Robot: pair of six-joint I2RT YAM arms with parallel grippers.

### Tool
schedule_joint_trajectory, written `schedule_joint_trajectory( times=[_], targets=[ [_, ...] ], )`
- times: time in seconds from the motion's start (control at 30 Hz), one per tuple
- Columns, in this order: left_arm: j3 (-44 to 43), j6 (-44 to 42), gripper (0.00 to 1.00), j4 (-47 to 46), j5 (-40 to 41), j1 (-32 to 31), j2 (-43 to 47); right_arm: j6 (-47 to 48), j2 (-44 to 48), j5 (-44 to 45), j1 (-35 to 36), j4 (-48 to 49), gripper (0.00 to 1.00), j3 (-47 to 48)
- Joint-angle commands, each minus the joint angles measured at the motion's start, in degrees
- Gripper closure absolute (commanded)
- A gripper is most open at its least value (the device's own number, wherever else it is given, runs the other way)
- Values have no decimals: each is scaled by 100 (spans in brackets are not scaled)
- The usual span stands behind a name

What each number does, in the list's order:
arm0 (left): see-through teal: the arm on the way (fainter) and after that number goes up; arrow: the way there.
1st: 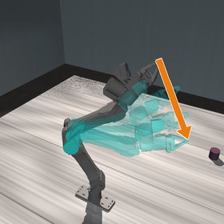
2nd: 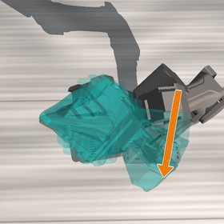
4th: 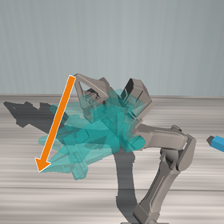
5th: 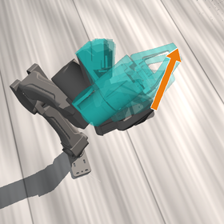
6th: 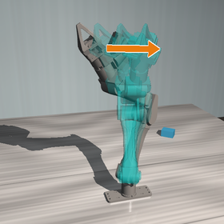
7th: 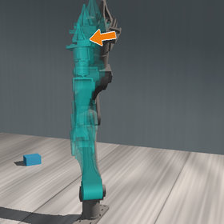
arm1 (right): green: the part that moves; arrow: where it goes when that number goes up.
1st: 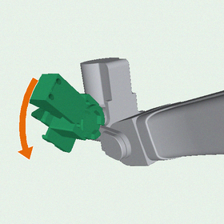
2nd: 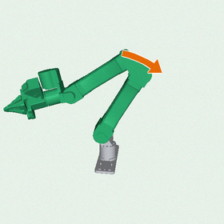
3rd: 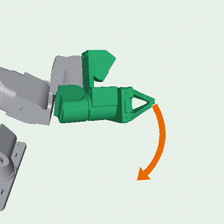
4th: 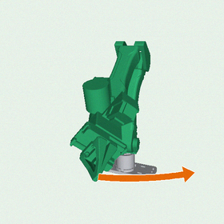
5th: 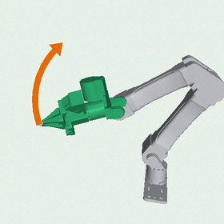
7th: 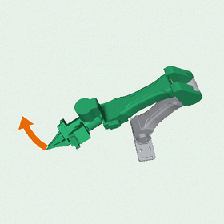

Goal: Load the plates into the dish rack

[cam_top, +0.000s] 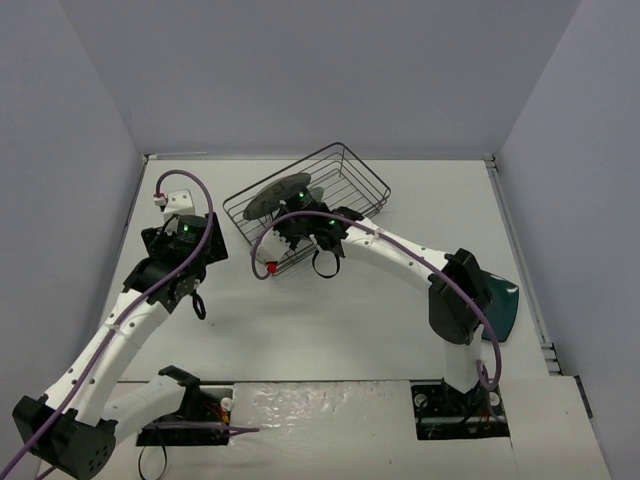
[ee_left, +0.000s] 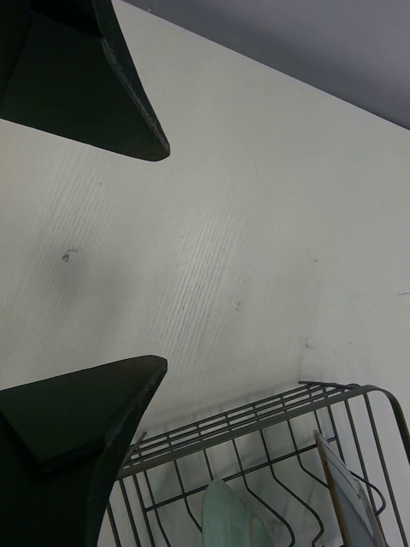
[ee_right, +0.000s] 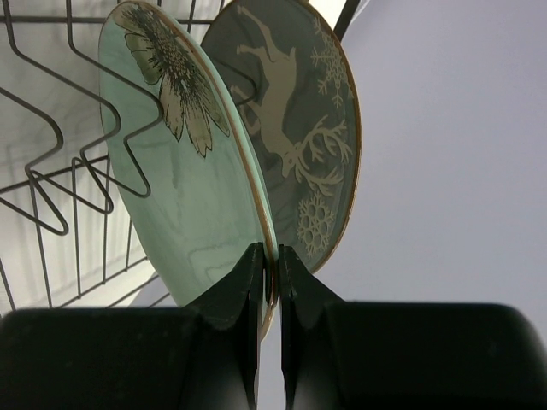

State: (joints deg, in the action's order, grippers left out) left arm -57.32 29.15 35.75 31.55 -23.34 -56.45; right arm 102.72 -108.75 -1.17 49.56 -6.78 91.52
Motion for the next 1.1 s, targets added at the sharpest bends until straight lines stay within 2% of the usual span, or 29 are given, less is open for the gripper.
schedule_joint_trajectory(
  times=[0.0,0.17,0.23,0.4,0.5,0.57,0.73,0.87,0.93,0.97,1.07],
  targets=[
    [-241,-46,3,-138,81,40,93,-67,159,-79,3,1122,95,265],
    [-227,-41,3,-135,62,40,135,-160,-55,-32,-17,1037,82,466],
    [-227,-41,3,-128,54,40,150,-182,-85,4,-17,1029,81,473],
    [-227,-49,3,-129,33,40,160,-220,-82,44,-11,930,53,484],
    [-236,-49,3,-139,25,41,151,-257,-26,63,-8,915,40,462],
    [-236,-49,3,-147,7,49,151,-300,36,45,-6,915,35,453],
    [-261,-41,3,-172,-42,49,134,-568,350,-188,1,873,30,446],
    [-325,-49,3,-247,-118,49,131,-1090,760,-357,6,837,21,436],
    [-341,-57,3,-304,-177,49,118,-1596,1071,-365,-6,897,4,368],
    [-346,-58,3,-351,-198,49,116,-1779,1250,-333,-12,929,1,330],
    [-350,-67,3,-533,-298,49,85,-2818,1798,-239,-103,1309,0,-165]
  ],
)
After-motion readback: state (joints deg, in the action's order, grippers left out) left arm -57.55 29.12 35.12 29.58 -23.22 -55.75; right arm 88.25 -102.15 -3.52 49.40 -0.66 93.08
